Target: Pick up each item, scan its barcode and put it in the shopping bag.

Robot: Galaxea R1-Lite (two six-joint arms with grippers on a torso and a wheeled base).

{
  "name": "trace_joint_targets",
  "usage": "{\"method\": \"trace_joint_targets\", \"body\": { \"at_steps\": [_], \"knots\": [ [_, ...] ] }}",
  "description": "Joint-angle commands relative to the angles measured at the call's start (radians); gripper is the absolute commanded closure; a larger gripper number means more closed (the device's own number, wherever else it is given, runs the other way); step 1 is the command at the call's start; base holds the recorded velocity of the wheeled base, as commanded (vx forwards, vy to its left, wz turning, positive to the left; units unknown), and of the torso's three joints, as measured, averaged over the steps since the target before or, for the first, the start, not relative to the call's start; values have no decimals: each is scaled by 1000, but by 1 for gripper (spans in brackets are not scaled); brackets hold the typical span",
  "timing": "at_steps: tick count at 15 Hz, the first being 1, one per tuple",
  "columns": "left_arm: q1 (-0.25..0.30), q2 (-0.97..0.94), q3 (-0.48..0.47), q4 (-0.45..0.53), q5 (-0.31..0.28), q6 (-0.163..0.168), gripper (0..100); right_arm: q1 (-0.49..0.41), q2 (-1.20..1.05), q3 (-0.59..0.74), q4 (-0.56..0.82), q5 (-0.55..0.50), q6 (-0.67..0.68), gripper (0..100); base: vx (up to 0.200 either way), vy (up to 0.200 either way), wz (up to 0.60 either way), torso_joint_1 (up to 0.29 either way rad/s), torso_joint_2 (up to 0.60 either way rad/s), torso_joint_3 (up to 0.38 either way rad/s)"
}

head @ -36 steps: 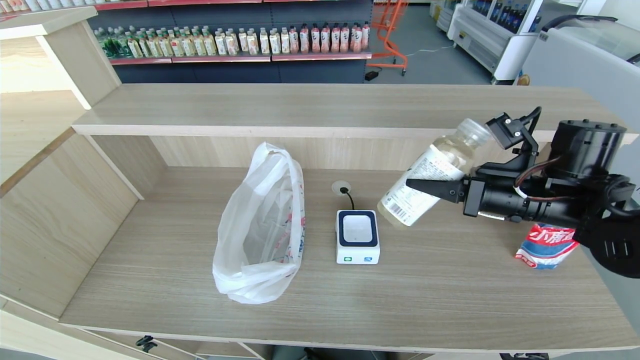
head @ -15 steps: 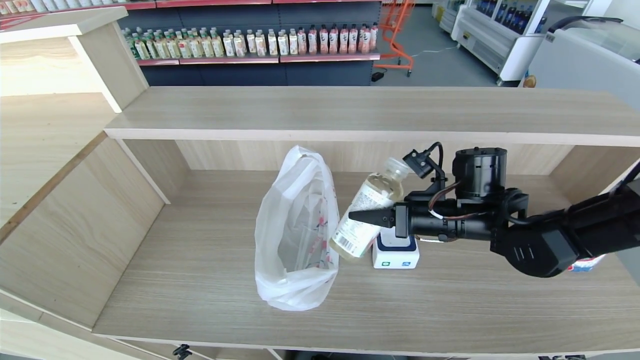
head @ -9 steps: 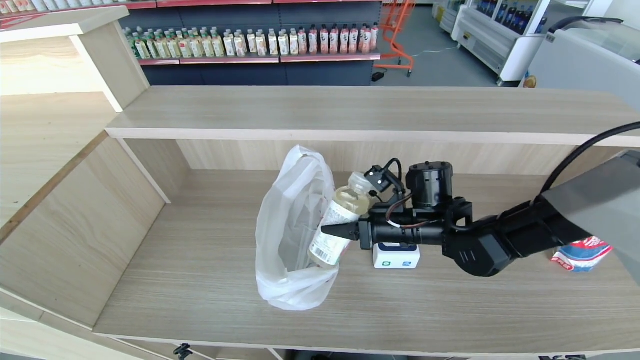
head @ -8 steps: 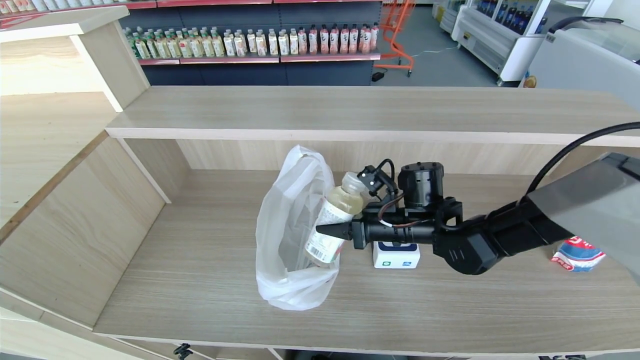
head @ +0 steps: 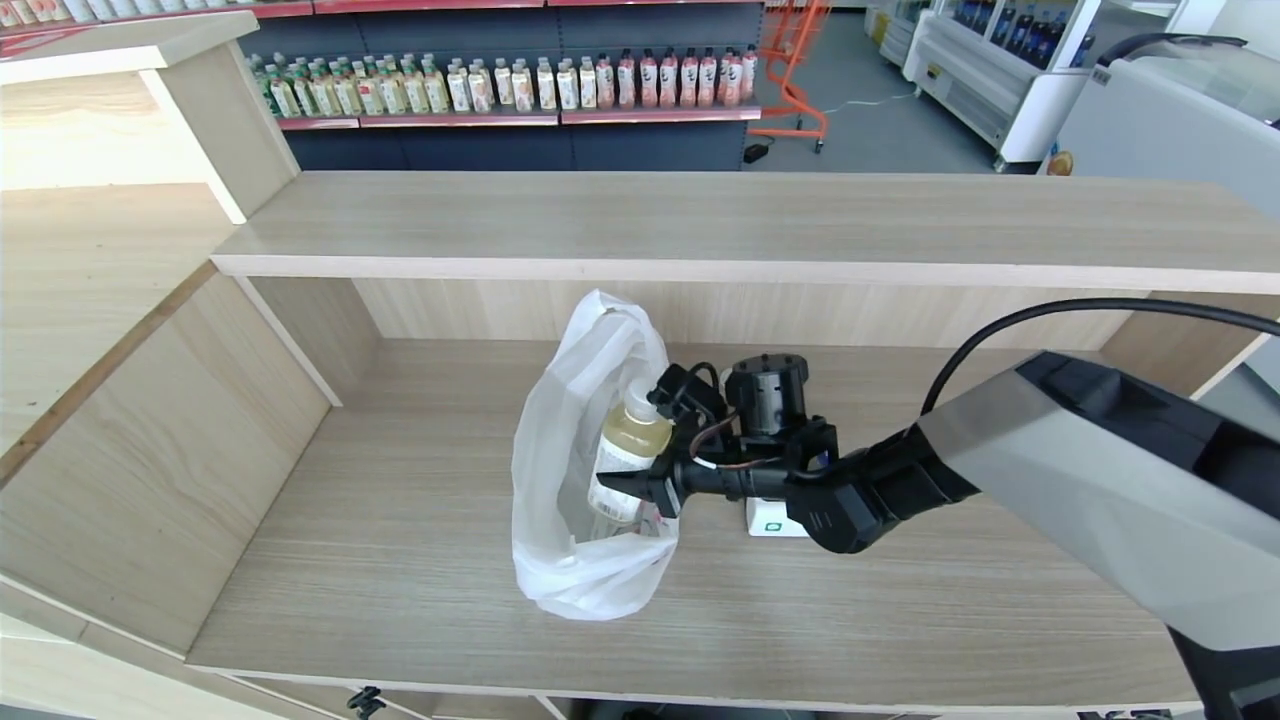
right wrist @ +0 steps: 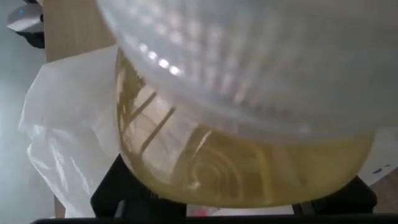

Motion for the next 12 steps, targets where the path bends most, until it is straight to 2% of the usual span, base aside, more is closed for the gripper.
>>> {"method": "trace_joint_targets", "body": {
  "at_steps": [1, 5, 6, 9, 12],
  "knots": [
    [0, 0, 0, 0, 0, 0, 0, -7, 51, -34, 0, -6, -46, 100, 0, 0, 0, 0, 0, 0],
    [0, 0, 0, 0, 0, 0, 0, -10, 74, -79, -2, -9, -114, 100, 0, 0, 0, 0, 0, 0],
    [0, 0, 0, 0, 0, 0, 0, -10, 74, -79, -2, -9, -114, 0, 0, 0, 0, 0, 0, 0],
    [0, 0, 0, 0, 0, 0, 0, -16, 68, -62, -5, -6, -115, 0, 0, 0, 0, 0, 0, 0],
    [0, 0, 0, 0, 0, 0, 0, -52, -50, 29, -5, 1, 84, 0, 0, 0, 0, 0, 0, 0]
  ]
}}
